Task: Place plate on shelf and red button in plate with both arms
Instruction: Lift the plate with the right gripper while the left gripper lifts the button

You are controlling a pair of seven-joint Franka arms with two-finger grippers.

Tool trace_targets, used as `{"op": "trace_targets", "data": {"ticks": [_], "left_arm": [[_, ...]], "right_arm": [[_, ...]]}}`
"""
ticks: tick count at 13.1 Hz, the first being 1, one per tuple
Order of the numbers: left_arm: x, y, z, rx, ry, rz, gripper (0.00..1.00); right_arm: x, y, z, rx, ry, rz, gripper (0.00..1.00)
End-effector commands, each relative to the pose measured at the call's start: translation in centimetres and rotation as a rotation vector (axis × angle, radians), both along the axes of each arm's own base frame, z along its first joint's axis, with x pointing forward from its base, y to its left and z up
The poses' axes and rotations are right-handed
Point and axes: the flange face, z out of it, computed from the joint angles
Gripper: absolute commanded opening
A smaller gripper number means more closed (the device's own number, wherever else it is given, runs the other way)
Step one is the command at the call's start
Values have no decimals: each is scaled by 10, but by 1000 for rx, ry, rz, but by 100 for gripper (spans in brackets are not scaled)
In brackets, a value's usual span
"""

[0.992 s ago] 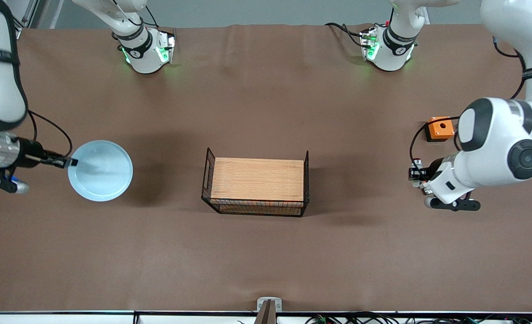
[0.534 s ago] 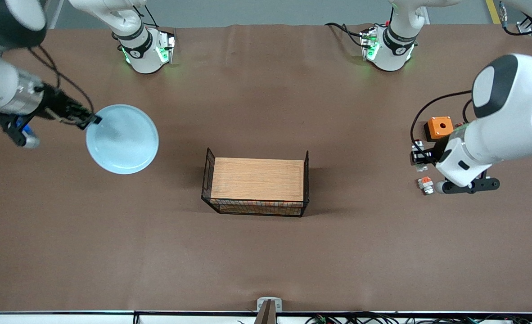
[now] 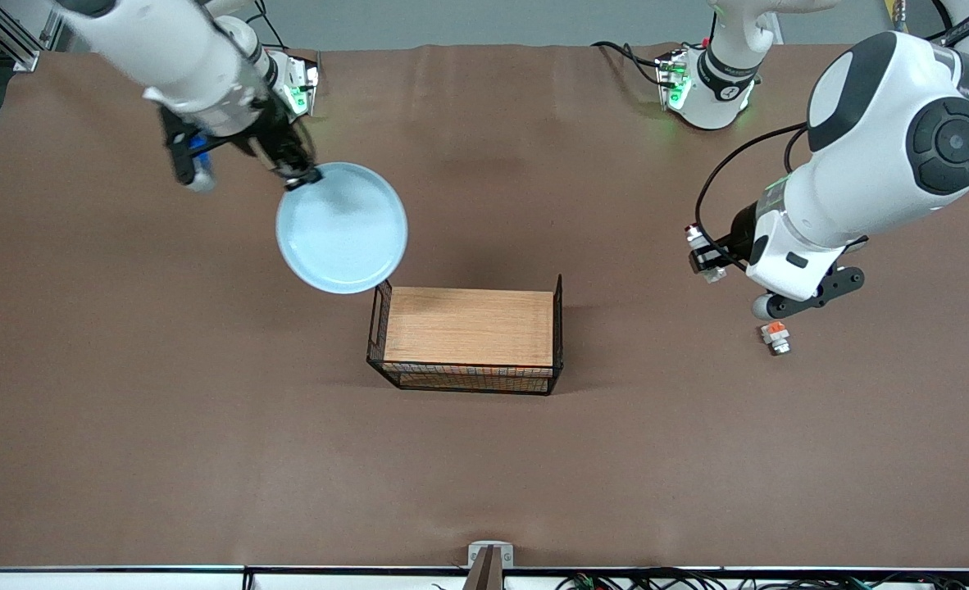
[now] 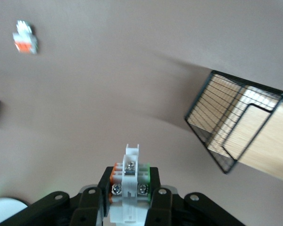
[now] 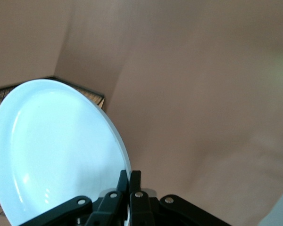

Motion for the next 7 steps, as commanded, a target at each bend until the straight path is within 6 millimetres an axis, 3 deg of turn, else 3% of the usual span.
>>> {"op": "trace_targets", "data": {"ticks": [1, 4, 7], "left_arm": [[-1, -5, 9, -40, 37, 127, 25], [-2, -13, 12, -28, 49, 259, 25], [1, -23, 15, -38, 33, 344, 25]], "right_arm": [[-18, 61, -19, -34, -42, -106, 0], [-35, 129, -58, -102, -98, -199, 0], [-12, 170, -92, -167, -142, -306, 0]]}}
